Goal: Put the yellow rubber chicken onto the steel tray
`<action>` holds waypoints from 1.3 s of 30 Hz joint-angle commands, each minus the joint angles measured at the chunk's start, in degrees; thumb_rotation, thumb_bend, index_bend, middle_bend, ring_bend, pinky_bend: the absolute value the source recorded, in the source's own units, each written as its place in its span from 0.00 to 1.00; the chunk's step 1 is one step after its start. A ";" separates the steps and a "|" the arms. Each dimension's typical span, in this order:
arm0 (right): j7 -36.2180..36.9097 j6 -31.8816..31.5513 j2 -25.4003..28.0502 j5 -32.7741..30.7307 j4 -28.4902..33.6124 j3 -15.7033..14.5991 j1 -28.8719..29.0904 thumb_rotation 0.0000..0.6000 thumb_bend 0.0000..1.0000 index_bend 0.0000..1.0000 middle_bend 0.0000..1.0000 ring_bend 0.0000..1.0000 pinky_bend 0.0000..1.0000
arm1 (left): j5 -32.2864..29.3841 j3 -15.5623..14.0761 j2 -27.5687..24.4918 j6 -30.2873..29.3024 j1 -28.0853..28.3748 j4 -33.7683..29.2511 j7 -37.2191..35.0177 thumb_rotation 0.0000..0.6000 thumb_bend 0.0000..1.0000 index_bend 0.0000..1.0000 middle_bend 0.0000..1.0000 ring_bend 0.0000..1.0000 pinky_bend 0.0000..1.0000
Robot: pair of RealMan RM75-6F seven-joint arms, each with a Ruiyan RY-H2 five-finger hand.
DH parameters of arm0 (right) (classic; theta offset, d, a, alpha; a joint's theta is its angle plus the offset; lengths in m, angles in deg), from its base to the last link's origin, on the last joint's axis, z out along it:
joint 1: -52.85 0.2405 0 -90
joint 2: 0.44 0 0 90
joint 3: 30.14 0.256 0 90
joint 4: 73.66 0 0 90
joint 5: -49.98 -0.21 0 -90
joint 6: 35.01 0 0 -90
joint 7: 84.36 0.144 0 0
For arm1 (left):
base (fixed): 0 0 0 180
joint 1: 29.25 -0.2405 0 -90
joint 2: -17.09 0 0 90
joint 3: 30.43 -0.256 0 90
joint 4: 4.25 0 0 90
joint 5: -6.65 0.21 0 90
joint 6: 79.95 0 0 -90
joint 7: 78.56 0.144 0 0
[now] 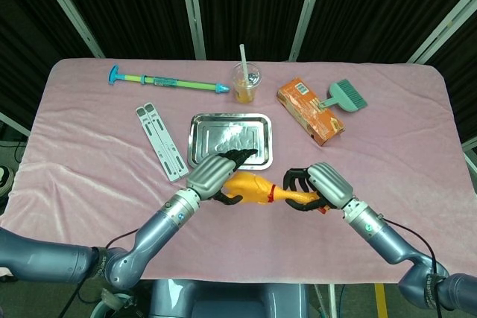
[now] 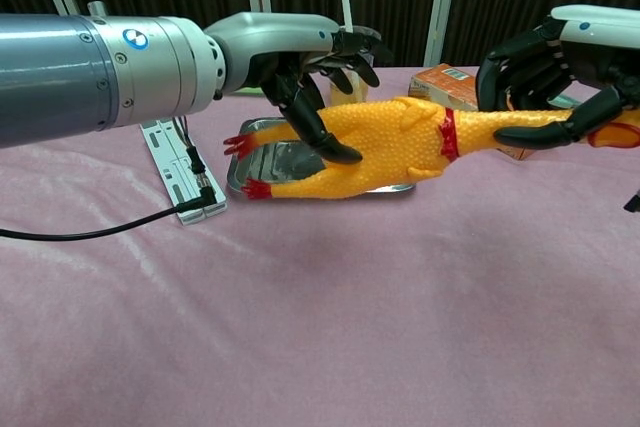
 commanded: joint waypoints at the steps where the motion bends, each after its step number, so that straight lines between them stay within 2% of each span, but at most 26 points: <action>1: 0.02 -0.05 0.04 0.15 0.13 -0.05 0.04 1.00 0.54 0.90 0.73 0.73 0.80 | -0.68 0.00 0.12 0.55 0.35 0.20 -0.05 1.00 0.06 0.07 0.15 0.14 0.26; 10: 0.00 -0.29 0.30 0.53 0.73 -0.10 0.18 1.00 0.55 0.90 0.73 0.73 0.80 | -3.29 0.02 0.68 2.15 2.35 0.38 0.64 1.00 0.34 0.33 0.42 0.38 0.37; 19: 0.02 -0.32 0.31 0.51 0.93 -0.29 0.12 1.00 0.55 0.90 0.73 0.73 0.80 | -1.87 0.18 2.03 -0.13 2.06 0.94 -0.42 1.00 0.57 0.69 0.77 0.69 0.59; 25: 0.07 -0.50 0.24 0.65 0.89 -0.35 0.11 1.00 0.55 0.90 0.73 0.73 0.80 | 1.04 0.21 3.70 -1.93 1.46 1.87 -1.41 1.00 0.67 0.87 0.94 0.84 0.68; 27: 0.11 -0.58 0.24 0.63 0.89 -0.36 0.06 1.00 0.55 0.90 0.73 0.73 0.80 | 1.59 0.25 4.12 -2.34 1.31 2.03 -1.59 1.00 0.68 0.89 0.95 0.85 0.70; 28: 0.13 -0.60 0.23 0.61 0.86 -0.36 0.05 1.00 0.55 0.90 0.73 0.73 0.80 | 1.77 0.29 4.27 -2.53 1.26 2.13 -1.65 1.00 0.65 0.88 0.94 0.84 0.70; 29: 0.17 -0.61 0.25 0.59 0.82 -0.38 0.04 1.00 0.55 0.90 0.73 0.73 0.80 | 1.91 0.24 4.36 -2.64 1.19 2.19 -1.62 1.00 0.58 0.83 0.90 0.80 0.70; 31: 0.26 -0.66 0.28 0.57 0.74 -0.41 0.00 1.00 0.55 0.90 0.73 0.73 0.80 | 1.81 0.24 4.25 -2.52 0.94 1.97 -1.96 1.00 0.31 0.62 0.71 0.64 0.69; 32: 0.29 -0.67 0.29 0.58 0.72 -0.42 -0.01 1.00 0.55 0.90 0.73 0.73 0.80 | 1.53 0.15 4.04 -2.28 0.87 1.76 -1.99 1.00 0.19 0.47 0.60 0.54 0.66; 34: 0.37 -0.77 0.33 0.57 0.63 -0.42 -0.05 1.00 0.55 0.90 0.73 0.73 0.80 | 0.86 0.01 3.31 -1.98 0.84 1.26 -1.56 1.00 0.05 0.25 0.43 0.38 0.53; 37: 0.50 -0.84 0.34 0.56 0.49 -0.43 -0.08 1.00 0.55 0.90 0.73 0.73 0.80 | 0.09 0.00 2.62 -1.57 0.81 0.69 -1.39 1.00 0.00 0.05 0.22 0.16 0.31; 39: 0.56 -0.82 0.35 0.55 0.40 -0.44 -0.07 1.00 0.55 0.90 0.73 0.73 0.80 | -0.60 0.07 1.97 -0.82 0.86 0.33 -1.52 1.00 0.00 0.00 0.12 0.06 0.22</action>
